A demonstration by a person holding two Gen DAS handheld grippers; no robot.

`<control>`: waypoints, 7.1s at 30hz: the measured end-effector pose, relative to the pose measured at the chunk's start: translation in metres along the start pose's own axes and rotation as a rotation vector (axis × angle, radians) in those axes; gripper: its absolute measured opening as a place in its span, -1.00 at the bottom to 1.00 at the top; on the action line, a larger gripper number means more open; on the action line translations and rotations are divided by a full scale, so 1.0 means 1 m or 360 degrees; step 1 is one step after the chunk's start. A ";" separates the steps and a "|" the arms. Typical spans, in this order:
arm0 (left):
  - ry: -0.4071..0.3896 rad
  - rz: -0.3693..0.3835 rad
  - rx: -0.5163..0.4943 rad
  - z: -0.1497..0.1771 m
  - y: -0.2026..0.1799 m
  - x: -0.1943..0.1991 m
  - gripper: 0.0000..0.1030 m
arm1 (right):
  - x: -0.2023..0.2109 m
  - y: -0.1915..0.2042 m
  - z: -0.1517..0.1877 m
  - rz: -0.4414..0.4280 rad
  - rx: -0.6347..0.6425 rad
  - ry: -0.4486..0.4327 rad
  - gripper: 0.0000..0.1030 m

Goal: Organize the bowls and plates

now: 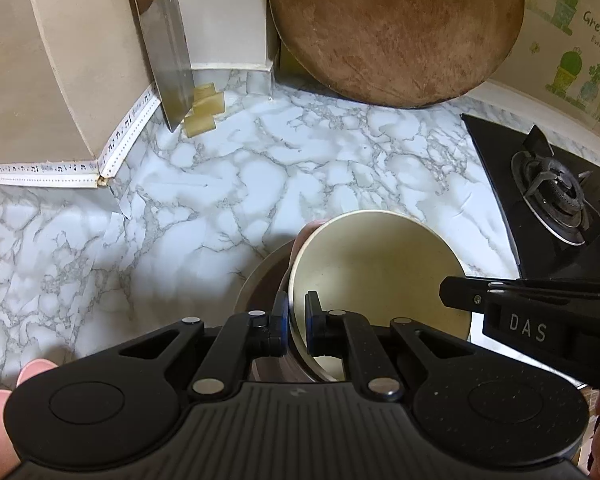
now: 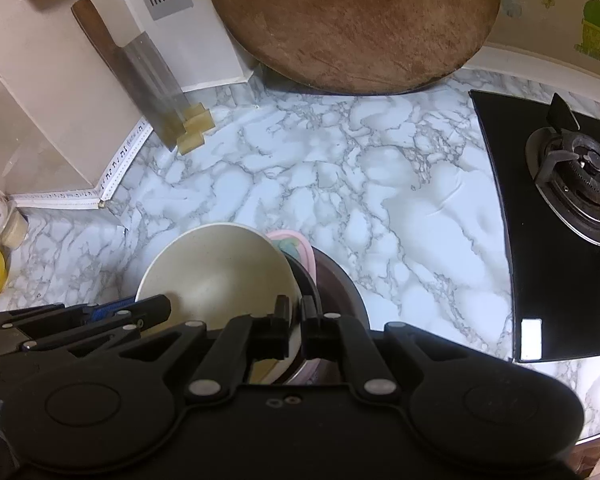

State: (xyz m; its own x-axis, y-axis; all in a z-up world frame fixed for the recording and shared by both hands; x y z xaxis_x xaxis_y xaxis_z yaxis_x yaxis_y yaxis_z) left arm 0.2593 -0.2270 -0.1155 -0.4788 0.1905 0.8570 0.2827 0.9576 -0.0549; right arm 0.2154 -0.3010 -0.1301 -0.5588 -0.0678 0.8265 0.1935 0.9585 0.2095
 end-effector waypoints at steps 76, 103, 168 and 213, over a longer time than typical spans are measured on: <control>-0.0388 0.0219 0.0072 0.023 0.054 0.089 0.50 | 0.085 0.030 0.021 -0.0208 0.0199 -0.0342 0.94; -0.0126 -0.0084 0.0199 0.067 0.065 -0.011 0.50 | -0.005 -0.051 0.026 -0.0145 0.0348 -0.0107 0.67; -0.0080 0.0069 0.0360 0.059 0.046 -0.033 -0.76 | -0.053 -0.033 0.027 -0.0268 0.0397 0.0075 -0.73; -0.0260 -0.0347 0.0782 0.167 0.276 0.148 -0.74 | 0.001 0.255 0.072 -0.0699 0.0856 0.0069 -0.74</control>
State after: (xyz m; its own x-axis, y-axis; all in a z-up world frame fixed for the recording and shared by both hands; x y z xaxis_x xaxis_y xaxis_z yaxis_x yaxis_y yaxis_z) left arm 0.1273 0.1019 -0.0895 -0.6166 -0.0298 0.7867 -0.2388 0.9593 -0.1509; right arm 0.2066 -0.0373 -0.1136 -0.4589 -0.4809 0.7471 -0.4757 0.8432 0.2505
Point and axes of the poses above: each gripper's, at about its wrist camera, not at the fingertips, and x roughly against the way its jaws point, y to its left, z to its underside, the point moved 10 cm from there along -x, roughly the way its jaws point, and after that the axes turned 1 degree about -y, right-handed, at the moved point
